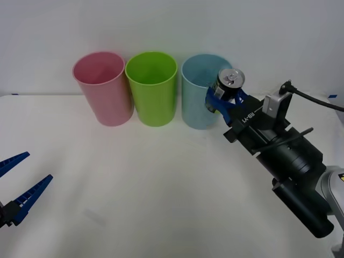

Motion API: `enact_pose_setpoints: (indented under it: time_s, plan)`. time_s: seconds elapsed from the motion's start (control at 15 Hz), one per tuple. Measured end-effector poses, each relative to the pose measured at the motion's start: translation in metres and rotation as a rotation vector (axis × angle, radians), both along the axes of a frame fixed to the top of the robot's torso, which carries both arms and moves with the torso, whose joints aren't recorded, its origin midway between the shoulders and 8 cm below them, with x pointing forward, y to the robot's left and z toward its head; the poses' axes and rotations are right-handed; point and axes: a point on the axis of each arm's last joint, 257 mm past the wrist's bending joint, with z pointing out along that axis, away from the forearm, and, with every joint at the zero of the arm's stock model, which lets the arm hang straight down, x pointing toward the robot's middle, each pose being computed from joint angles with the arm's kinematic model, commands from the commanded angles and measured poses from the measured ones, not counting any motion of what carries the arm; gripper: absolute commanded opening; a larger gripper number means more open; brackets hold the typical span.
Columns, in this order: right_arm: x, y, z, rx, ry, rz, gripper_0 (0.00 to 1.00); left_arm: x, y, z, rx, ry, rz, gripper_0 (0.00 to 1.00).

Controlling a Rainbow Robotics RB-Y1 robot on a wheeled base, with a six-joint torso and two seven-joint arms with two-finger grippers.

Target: Grasp the object on the table and drop it into the matching bin: aluminum can to the light blue bin, PET bottle to the pink bin.

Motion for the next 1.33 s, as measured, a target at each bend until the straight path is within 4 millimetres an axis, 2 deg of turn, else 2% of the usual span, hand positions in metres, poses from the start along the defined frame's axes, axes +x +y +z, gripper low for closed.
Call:
enact_pose_setpoints:
  time_s: [0.47, 1.0, 1.33]
  plan:
    - [0.045, -0.015, 0.015, 0.031, 0.019, -0.022, 0.0, 0.0, 0.0, 0.0, 0.0, 0.0, 0.0, 1.0]
    - [0.129, -0.02, 0.015, 0.025, 0.058, -0.101, 0.0, 0.0, 0.0, 0.0, 0.0, 0.0, 0.0, 1.0]
    - [0.173, -0.011, 0.014, 0.028, 0.092, -0.148, 0.0, 0.0, 0.0, 0.0, 0.0, 0.0, 0.0, 1.0]
